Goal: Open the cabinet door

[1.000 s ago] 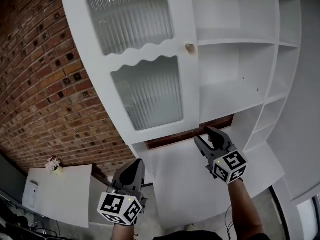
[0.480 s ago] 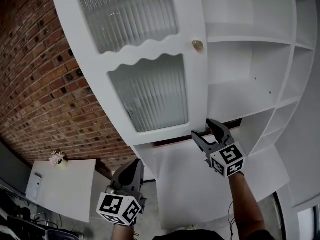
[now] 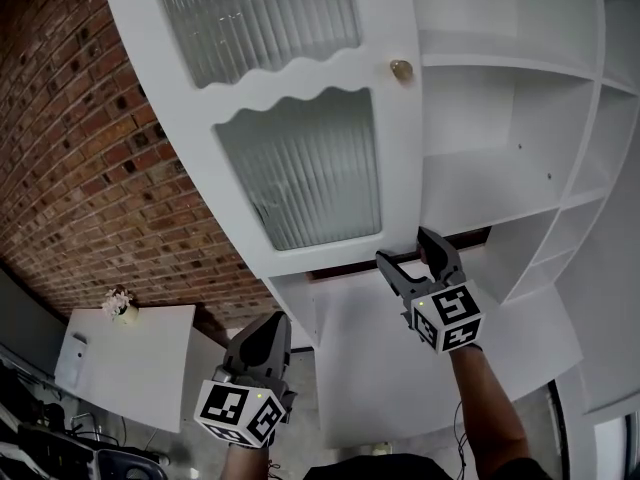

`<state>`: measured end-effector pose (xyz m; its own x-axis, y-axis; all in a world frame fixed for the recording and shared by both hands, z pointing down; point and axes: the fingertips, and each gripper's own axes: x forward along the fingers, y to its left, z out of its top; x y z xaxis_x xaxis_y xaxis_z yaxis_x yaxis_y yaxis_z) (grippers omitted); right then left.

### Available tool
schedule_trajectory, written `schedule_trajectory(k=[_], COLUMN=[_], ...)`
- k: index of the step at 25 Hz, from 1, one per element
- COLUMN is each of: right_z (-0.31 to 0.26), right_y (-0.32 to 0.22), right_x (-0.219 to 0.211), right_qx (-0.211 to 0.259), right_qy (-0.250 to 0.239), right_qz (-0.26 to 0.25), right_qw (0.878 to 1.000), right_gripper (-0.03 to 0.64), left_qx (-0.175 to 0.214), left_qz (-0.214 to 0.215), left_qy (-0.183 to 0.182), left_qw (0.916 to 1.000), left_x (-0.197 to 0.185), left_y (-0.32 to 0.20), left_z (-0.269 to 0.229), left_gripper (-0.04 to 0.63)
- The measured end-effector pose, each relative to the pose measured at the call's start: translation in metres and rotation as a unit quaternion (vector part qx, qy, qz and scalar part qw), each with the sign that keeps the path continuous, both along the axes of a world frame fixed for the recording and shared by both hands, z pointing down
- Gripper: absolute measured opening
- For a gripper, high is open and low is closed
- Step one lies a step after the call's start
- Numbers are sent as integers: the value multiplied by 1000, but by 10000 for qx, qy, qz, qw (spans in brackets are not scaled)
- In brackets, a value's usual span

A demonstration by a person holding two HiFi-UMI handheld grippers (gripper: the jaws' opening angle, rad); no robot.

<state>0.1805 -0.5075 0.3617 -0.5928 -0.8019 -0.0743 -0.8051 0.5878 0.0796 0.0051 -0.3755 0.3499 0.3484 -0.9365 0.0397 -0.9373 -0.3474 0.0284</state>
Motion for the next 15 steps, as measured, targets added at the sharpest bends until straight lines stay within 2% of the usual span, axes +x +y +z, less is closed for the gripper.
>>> schedule_trajectory(k=[7, 8, 12, 15], right_z=[-4, -4, -6, -5], right_y=[21, 22, 22, 26], right_x=[4, 6, 19, 20], right_qx=[-58, -60, -110, -88], right_qy=[-29, -35, -258, -308], right_qz=[-109, -72, 108, 191], right_qw=[9999, 9999, 9995, 9993], right_gripper=[304, 292, 166, 160], left_qx=[-91, -111, -165, -157], left_qz=[67, 69, 69, 62], left_qy=[62, 69, 59, 50], left_qw=[9999, 9999, 9998, 9998], left_x=[0, -1, -6, -11], left_y=[8, 9, 11, 15], left_z=[4, 6, 10, 11], left_gripper=[6, 6, 6, 6])
